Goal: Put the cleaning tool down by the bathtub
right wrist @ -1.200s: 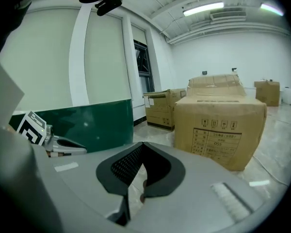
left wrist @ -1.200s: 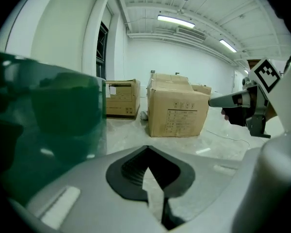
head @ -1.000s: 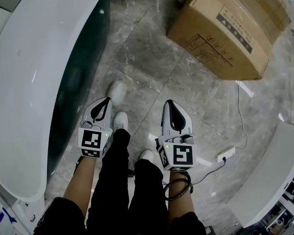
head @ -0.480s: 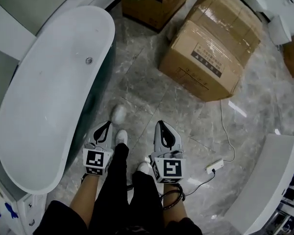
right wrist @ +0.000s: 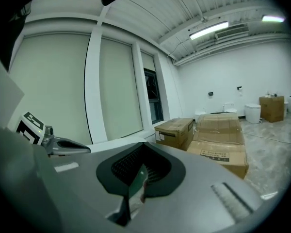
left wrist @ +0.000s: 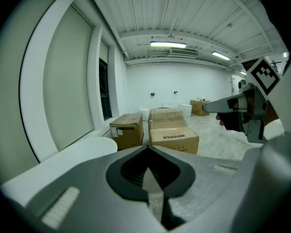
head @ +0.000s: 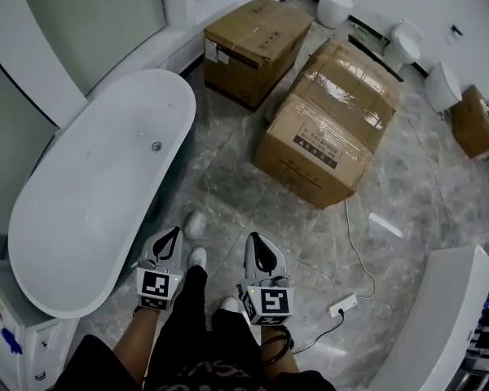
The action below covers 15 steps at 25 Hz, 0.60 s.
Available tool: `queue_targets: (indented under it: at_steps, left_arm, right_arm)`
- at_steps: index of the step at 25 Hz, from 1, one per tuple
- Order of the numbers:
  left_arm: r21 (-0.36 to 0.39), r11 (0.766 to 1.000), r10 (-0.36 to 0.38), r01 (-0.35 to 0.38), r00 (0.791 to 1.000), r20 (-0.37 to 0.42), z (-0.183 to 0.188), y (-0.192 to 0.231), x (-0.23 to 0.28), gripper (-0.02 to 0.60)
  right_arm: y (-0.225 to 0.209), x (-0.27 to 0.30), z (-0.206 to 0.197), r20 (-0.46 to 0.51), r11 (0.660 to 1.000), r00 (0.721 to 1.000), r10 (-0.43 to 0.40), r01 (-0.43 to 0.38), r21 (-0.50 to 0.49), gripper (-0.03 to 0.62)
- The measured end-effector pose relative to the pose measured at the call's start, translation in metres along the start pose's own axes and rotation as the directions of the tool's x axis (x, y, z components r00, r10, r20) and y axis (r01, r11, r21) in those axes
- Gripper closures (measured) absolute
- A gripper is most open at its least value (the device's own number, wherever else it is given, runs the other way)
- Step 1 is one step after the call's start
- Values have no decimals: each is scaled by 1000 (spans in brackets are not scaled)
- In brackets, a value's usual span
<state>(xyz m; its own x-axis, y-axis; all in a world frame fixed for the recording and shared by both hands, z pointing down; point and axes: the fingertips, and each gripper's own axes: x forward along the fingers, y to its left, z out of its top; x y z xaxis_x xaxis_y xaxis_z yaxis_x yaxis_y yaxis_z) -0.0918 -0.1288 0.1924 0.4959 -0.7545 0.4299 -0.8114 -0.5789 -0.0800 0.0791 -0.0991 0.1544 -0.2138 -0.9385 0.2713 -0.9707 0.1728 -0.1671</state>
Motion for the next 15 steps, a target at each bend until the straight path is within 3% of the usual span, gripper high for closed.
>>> queue_targets:
  at_steps: [4, 9, 15]
  left_arm:
    - [59, 998, -6, 3, 999, 50, 26, -10, -35, 581]
    - [-2, 999, 38, -38, 999, 37, 28, -14, -75, 581]
    - [27, 999, 35, -37, 995, 91, 39, -35, -106, 581]
  right_arm:
    - [-2, -35, 20, 27, 999, 1000, 10, -9, -39, 576]
    - [12, -72, 31, 43, 998, 999, 31, -28, -47, 576]
    - [28, -101, 44, 67, 996, 995, 71, -67, -66, 578]
